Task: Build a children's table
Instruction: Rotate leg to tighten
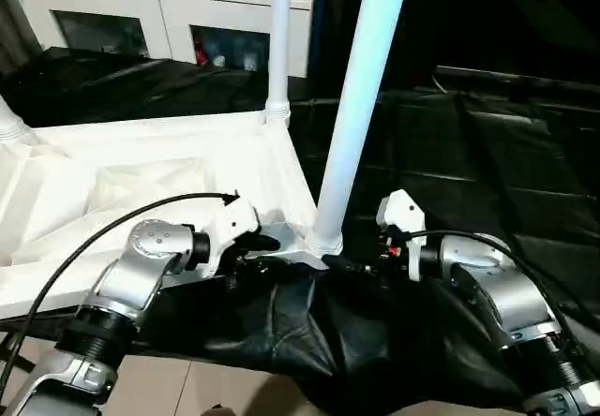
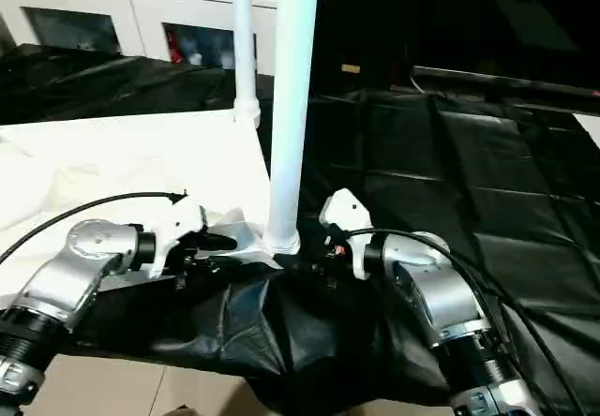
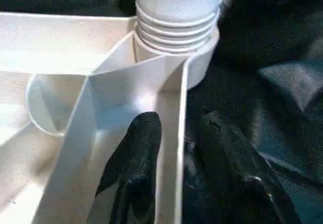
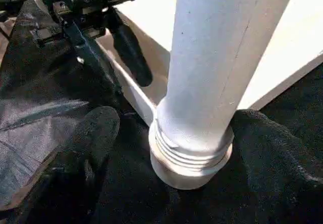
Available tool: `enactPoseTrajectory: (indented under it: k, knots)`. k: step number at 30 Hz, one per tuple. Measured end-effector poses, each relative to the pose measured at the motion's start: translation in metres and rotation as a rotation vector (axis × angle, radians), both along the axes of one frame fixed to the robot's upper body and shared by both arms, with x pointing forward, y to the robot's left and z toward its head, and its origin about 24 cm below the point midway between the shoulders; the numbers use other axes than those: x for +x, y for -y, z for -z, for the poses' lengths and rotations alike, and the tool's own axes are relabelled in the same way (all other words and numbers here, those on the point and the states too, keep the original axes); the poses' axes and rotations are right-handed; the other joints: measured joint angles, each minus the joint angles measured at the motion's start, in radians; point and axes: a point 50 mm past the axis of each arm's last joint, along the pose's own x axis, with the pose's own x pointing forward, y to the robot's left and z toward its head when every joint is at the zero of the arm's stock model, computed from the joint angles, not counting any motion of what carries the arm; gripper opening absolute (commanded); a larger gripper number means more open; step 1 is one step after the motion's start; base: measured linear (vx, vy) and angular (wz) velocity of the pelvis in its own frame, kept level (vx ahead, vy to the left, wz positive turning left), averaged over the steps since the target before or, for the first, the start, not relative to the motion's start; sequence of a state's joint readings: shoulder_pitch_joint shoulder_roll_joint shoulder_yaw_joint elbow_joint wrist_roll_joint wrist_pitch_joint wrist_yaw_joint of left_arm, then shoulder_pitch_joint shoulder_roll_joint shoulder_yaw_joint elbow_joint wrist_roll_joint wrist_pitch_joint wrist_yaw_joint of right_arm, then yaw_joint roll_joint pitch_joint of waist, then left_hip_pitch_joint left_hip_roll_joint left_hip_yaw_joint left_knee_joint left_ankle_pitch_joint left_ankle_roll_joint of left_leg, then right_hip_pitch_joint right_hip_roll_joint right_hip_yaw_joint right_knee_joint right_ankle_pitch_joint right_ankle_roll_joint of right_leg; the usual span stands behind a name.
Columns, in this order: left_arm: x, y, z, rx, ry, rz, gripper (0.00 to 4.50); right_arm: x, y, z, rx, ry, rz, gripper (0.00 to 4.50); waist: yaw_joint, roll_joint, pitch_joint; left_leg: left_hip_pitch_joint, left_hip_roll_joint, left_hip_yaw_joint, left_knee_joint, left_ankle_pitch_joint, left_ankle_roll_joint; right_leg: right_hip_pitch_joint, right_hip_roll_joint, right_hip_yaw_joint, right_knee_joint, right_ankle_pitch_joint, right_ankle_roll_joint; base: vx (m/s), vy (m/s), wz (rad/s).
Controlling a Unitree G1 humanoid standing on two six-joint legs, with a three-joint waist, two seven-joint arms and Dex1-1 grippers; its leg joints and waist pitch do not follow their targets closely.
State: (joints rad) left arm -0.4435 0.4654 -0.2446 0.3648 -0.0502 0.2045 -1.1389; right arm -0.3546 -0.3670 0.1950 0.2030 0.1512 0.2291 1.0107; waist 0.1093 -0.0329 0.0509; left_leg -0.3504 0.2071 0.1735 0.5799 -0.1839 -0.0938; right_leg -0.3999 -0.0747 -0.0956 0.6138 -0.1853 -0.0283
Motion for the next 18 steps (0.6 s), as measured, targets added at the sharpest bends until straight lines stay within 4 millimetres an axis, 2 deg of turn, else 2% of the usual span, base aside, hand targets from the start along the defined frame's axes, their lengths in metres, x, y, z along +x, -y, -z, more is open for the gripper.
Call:
enactPoseTrajectory:
  k: [9, 10, 18]
  knots:
    - [-0.001, -0.005, -0.001, 0.008, -0.042, -0.012, 0.7, 0.002, -0.003, 0.001, -0.015, 0.0, -0.01, 3.92, -0.006, 0.0, 0.0, 0.0, 0.0, 0.0, 0.0, 0.0, 0.0, 0.0, 0.0, 0.0, 0.0, 0.0, 0.0, 0.0, 0.0, 0.0]
    - [-0.001, -0.006, -0.001, 0.01, -0.045, -0.016, 0.5, 0.005, -0.004, 0.002, -0.023, 0.0, -0.009, 3.92, -0.008, 0.0, 0.0, 0.0, 0.0, 0.0, 0.0, 0.0, 0.0, 0.0, 0.0, 0.0, 0.0, 0.0, 0.0, 0.0, 0.0, 0.0]
    - [-0.001, -0.005, -0.001, 0.002, -0.056, -0.022, 0.04, 0.014, -0.024, 0.007, -0.036, 0.008, 0.02, 3.92, -0.011, 0.0, 0.0, -0.001, 0.0, 0.0, 0.002, 0.0, 0.0, 0.0, 0.0, 0.0, 0.0, 0.0, 0.0, 0.0, 0.0, 0.0]
